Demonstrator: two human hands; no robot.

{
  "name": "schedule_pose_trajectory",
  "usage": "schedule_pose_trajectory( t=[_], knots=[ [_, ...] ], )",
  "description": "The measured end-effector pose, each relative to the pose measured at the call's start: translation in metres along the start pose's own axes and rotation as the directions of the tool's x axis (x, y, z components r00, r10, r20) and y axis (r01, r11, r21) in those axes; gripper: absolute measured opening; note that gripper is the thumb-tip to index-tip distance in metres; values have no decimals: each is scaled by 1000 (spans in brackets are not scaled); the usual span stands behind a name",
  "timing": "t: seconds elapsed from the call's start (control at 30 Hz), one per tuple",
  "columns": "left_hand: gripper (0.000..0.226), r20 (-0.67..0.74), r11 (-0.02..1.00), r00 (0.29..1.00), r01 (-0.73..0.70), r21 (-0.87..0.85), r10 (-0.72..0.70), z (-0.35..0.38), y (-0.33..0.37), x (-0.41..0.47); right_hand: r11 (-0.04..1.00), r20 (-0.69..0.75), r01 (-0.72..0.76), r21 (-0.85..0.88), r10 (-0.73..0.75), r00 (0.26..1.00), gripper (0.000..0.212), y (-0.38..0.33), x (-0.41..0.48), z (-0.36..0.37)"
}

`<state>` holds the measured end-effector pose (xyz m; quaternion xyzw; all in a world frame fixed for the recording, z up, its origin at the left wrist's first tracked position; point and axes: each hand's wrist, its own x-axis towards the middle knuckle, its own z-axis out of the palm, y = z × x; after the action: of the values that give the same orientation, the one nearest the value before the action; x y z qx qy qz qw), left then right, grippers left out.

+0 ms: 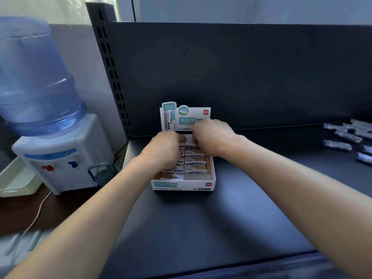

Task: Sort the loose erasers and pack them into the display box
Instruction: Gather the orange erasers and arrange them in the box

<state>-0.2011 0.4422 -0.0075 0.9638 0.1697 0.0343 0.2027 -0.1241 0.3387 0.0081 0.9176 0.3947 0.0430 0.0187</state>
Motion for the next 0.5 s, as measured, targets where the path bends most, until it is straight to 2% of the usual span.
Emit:
schedule_pose_trajectory(
  t=[0.17,0.4,0.5],
  knots=[
    [42,44,997,999,28,67,-31,1,3,1,998,-14,30,48,-29,999,29,6,-1,1],
    [45,15,999,999,43,24,-43,-4,3,-4,995,22,62,76,-63,998,25,9,1,6],
    [38,-17,1000,1000,16,24,-16,-8,12,-6,995,-6,66,79,-66,998,29,14,-7,-3]
  ],
)
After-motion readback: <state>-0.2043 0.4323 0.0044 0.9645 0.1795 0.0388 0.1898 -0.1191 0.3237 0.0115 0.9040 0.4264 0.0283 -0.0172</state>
